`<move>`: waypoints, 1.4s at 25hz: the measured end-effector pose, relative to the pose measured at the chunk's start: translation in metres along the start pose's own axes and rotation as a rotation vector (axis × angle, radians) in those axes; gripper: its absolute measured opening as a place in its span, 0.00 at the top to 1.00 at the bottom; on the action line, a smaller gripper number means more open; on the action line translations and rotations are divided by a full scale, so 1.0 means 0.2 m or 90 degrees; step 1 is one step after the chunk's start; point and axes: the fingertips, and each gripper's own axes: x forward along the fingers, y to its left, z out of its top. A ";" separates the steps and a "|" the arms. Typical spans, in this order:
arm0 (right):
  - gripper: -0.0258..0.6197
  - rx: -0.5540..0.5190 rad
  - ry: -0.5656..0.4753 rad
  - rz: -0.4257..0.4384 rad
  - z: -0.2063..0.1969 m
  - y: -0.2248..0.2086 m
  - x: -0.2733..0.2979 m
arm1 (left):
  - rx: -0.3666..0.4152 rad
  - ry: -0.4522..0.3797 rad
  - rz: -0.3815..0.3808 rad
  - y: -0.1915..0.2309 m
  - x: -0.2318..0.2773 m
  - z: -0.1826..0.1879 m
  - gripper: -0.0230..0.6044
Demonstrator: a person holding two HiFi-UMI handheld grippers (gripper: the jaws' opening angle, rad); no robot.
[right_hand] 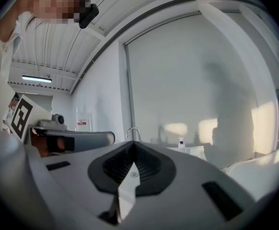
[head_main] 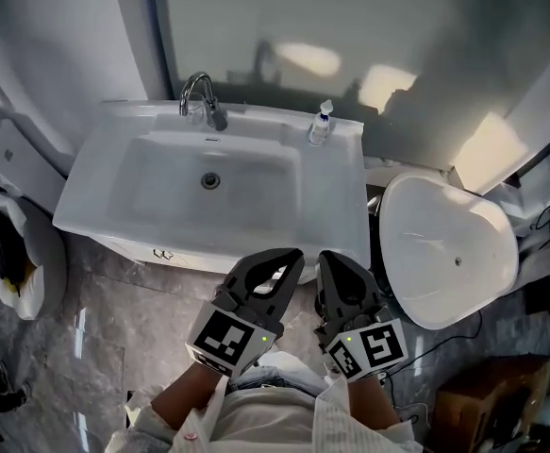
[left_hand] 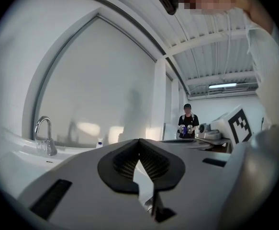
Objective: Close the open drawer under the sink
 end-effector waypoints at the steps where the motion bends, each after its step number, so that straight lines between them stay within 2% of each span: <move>1: 0.95 0.004 0.001 0.002 0.00 0.01 0.00 | -0.001 0.002 -0.003 0.00 -0.01 0.00 0.94; 8: 0.95 0.013 -0.003 0.008 0.04 0.03 -0.02 | -0.020 -0.016 -0.012 -0.01 -0.03 0.00 0.94; 12: 0.95 0.012 0.004 0.017 0.04 0.06 0.00 | -0.010 -0.006 -0.010 0.00 -0.03 0.00 0.94; 20: 0.95 0.022 0.015 0.023 0.02 0.06 0.00 | -0.021 -0.004 0.002 0.02 -0.04 -0.03 0.94; 26: 0.95 0.026 0.017 0.025 0.01 0.05 -0.01 | -0.006 -0.001 -0.018 -0.01 -0.02 -0.02 0.94; 31: 0.95 0.026 0.020 0.027 0.00 0.05 -0.02 | -0.027 -0.010 -0.030 0.02 -0.02 0.00 0.94; 35: 0.95 0.027 0.021 0.030 0.00 0.05 -0.02 | 0.002 0.000 -0.050 0.03 0.00 0.02 0.94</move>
